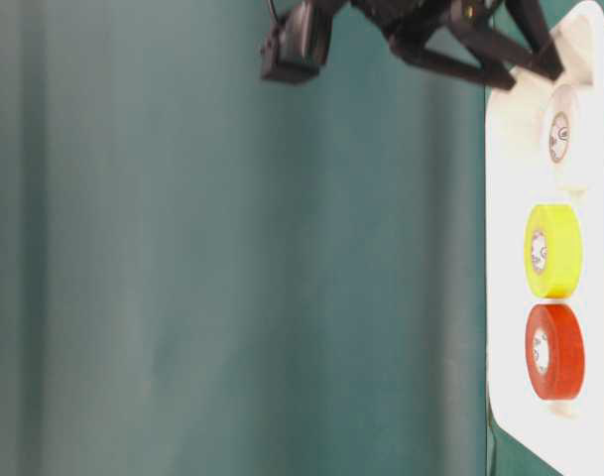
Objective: Put the tape into the white case with the right arm.
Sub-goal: 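Carry the white roll into the tray right of the yellow roll, release, then withdraw the right gripper to the right side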
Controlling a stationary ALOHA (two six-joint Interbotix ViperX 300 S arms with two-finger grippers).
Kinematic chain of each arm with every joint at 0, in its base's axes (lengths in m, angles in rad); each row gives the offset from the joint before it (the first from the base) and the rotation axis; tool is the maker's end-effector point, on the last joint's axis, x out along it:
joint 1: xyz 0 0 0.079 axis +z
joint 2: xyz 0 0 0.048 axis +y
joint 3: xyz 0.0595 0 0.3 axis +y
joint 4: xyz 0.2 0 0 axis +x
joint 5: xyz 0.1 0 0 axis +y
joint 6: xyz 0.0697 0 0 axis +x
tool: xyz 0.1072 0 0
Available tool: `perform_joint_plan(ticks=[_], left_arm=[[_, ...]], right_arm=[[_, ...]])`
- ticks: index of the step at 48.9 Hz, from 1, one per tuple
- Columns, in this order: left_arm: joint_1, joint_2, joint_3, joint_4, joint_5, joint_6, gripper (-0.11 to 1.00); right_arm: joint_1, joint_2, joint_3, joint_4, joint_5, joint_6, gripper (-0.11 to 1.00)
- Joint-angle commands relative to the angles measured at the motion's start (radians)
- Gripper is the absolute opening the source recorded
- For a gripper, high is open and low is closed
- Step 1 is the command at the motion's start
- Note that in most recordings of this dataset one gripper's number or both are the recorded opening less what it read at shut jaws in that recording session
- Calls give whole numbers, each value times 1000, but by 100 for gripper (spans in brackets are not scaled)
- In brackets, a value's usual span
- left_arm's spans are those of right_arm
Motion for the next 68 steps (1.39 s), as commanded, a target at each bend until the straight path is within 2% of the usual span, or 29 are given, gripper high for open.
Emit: perform_joint_plan(ticks=[1, 19, 26, 32, 42, 51, 68], left_arm=[[3, 8, -12, 0, -11, 0, 1], [3, 8, -12, 0, -11, 0, 1], [3, 8, -14, 0, -11, 2, 1], [3, 8, -12, 0, -11, 2, 1], [3, 8, -12, 0, -11, 0, 1], [3, 8, -12, 0, -11, 0, 1], [3, 8, -14, 2, -11, 0, 1]], right_arm=[[-2, -66, 29, 0, -3, 2, 70], [-2, -391, 293, 0, -38, 8, 70], [-2, -505, 368, 3, -71, 11, 69], [-2, -555, 397, 3, -77, 12, 68], [23, -566, 419, 3, -78, 14, 68], [107, -569, 430, 3, -91, 14, 68], [325, -572, 446, 3, -97, 14, 68]])
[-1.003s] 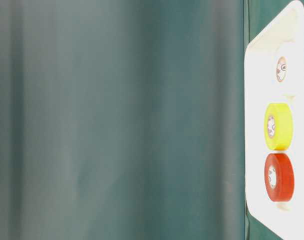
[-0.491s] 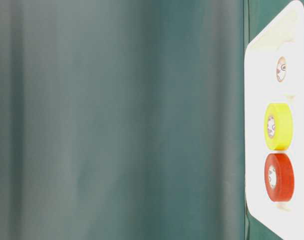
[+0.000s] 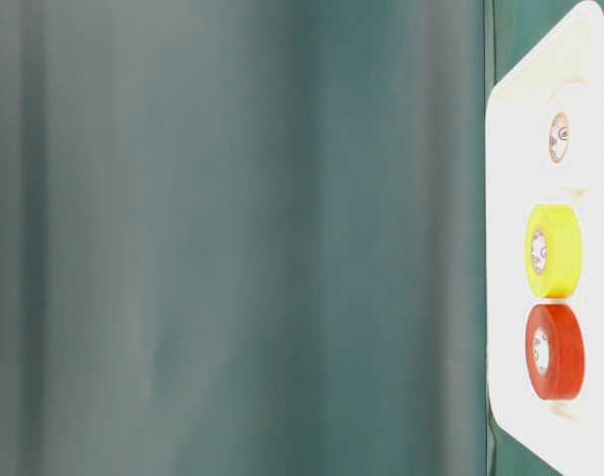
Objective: Put the tape into the white case with the right arm.
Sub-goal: 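Withdraw the right gripper to the right side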
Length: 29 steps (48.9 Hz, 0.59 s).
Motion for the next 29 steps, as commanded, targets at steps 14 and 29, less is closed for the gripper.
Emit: perform_joint_plan(ticks=[14, 29], left_arm=[[2, 8, -14, 0, -9, 0, 1], [2, 8, -14, 0, -9, 0, 1]], right_arm=[[202, 0, 9, 2, -5, 0, 68], [342, 2, 15, -3, -3, -8, 68]])
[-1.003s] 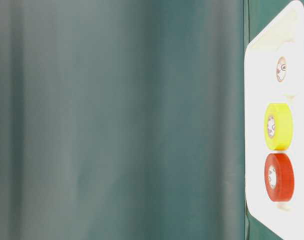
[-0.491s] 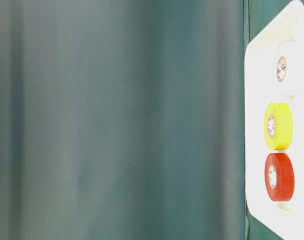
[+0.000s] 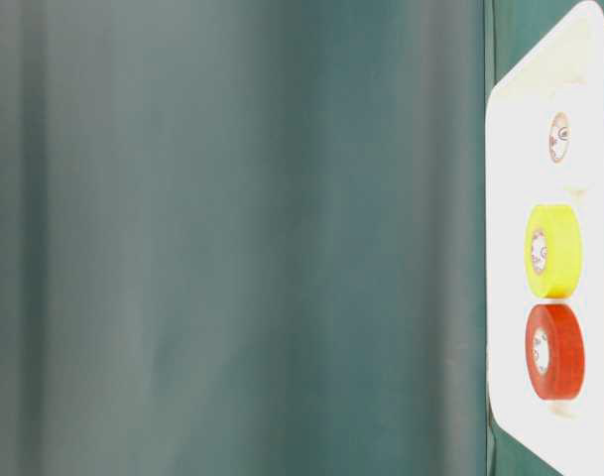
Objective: Put the tape into the white case with the right arm.
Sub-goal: 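Withdraw the right gripper to the right side, then reach the right gripper down onto the blue tape roll and grasp it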
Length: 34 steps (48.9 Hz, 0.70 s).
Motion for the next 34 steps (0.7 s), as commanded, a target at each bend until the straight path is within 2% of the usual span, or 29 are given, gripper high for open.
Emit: perform_joint_plan(ticks=[1, 7, 25, 34], left_arm=[[2, 8, -12, -2, -9, 0, 1], [2, 8, -11, -2, -9, 0, 1], [2, 8, -12, -2, -9, 0, 1], [2, 8, -12, -2, -9, 0, 1]], right_arm=[[35, 5, -9, -3, -3, -6, 68], [64, 12, -12, -8, -2, -12, 68], [78, 46, -26, -20, -3, -9, 68], [120, 83, -60, -20, -2, -6, 68]])
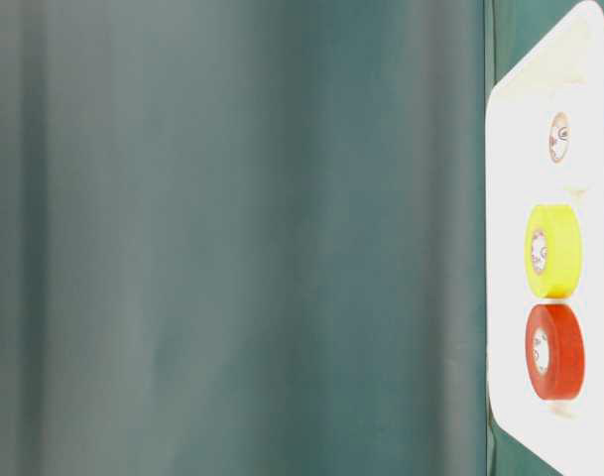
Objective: Put the tape into the white case with the right arm.
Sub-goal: 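Reach the right gripper down onto the blue tape roll and grasp it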
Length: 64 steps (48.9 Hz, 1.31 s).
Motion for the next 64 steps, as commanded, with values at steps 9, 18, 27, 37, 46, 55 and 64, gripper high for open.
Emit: perform_joint_plan(ticks=[9, 18, 27, 37, 46, 55, 64], left_arm=[[2, 9, -11, 0, -9, 0, 1], [2, 8, -12, 0, -9, 0, 1], [2, 9, -12, 0, -9, 0, 1], [2, 9, -11, 0, -9, 0, 1], [2, 9, -11, 0, -11, 0, 1], [2, 9, -11, 0, -11, 2, 1], [2, 9, -12, 0, -11, 2, 1]], right_arm=[[67, 135, -118, -2, -5, -3, 68], [97, 291, -218, -8, -18, -6, 68], [124, 423, -319, -55, -57, -5, 68], [140, 538, -420, -83, -74, -3, 68], [152, 611, -482, -83, -74, -3, 68], [167, 644, -517, -84, -74, -2, 68], [167, 646, -517, -83, -67, 0, 68]])
